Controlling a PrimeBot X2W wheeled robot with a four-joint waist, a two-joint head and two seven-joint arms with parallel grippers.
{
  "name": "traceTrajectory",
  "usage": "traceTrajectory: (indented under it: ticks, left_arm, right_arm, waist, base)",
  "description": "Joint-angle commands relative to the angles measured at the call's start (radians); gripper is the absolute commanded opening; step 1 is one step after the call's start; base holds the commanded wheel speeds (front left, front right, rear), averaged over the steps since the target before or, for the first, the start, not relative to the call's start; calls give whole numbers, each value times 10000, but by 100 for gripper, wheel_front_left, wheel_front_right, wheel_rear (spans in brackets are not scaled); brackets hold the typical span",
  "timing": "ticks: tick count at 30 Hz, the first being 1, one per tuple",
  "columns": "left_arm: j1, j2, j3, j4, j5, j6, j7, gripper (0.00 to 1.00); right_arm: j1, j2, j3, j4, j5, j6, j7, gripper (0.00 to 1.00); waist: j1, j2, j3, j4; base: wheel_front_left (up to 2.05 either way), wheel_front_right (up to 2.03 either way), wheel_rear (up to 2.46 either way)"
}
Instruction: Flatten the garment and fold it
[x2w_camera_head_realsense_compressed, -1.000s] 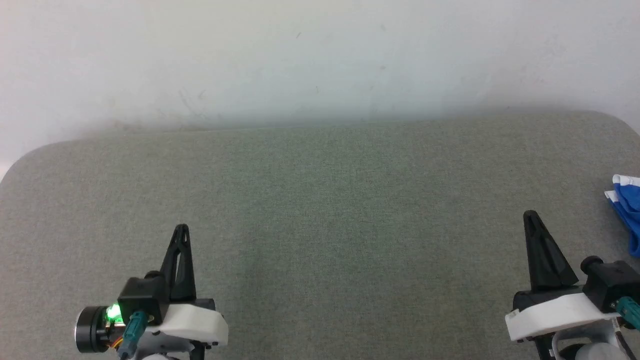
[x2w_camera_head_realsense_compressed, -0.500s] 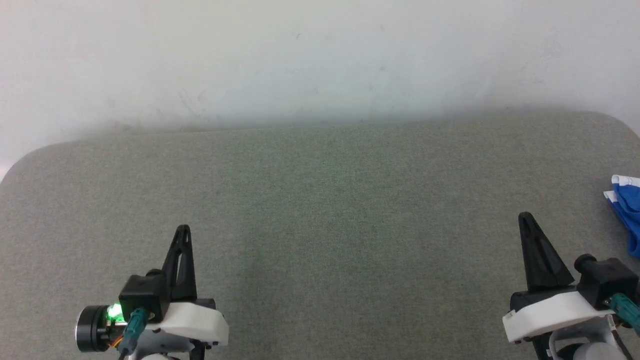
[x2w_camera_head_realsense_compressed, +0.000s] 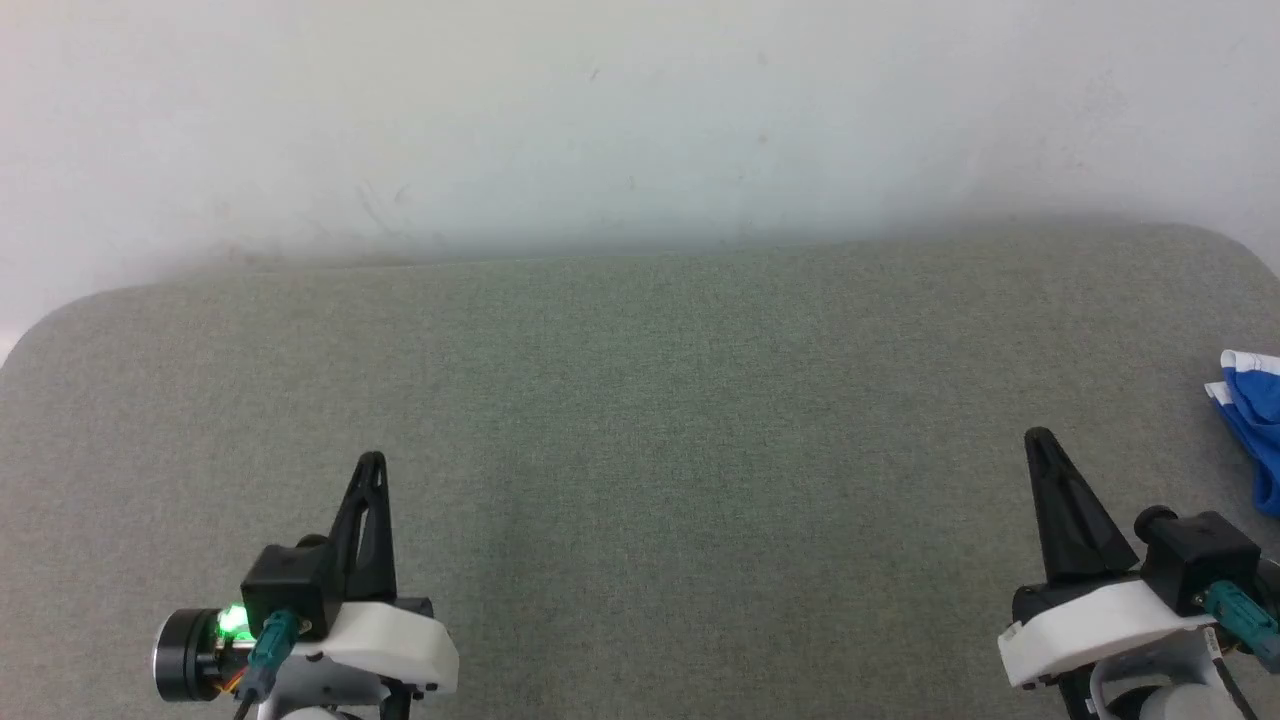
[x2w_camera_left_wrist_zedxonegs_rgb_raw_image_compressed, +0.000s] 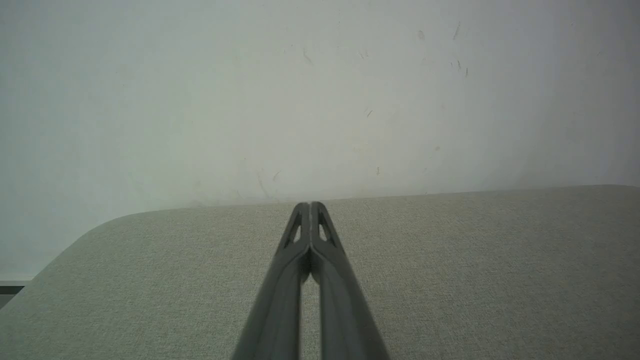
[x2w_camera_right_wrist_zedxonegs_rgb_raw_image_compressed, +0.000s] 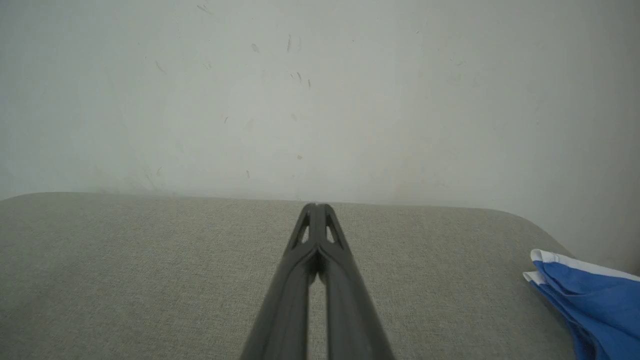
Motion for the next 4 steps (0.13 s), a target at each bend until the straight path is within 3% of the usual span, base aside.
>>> traceTrajectory:
  ticks: [1, 4]
  left_arm:
    - [-60, -44, 50, -40, 99, -46, 61, 0]
    - [-64, -49, 56, -49, 108, -68, 122, 0]
  right_arm:
    - [-104, 29, 22, -54, -91, -9, 60, 0]
    - [-110, 30, 39, -62, -122, -10, 122, 0]
  waist:
    - [0, 0, -2, -1]
    - [0, 0, -7, -4]
  base:
    - [0, 0, 0]
    - [0, 0, 0]
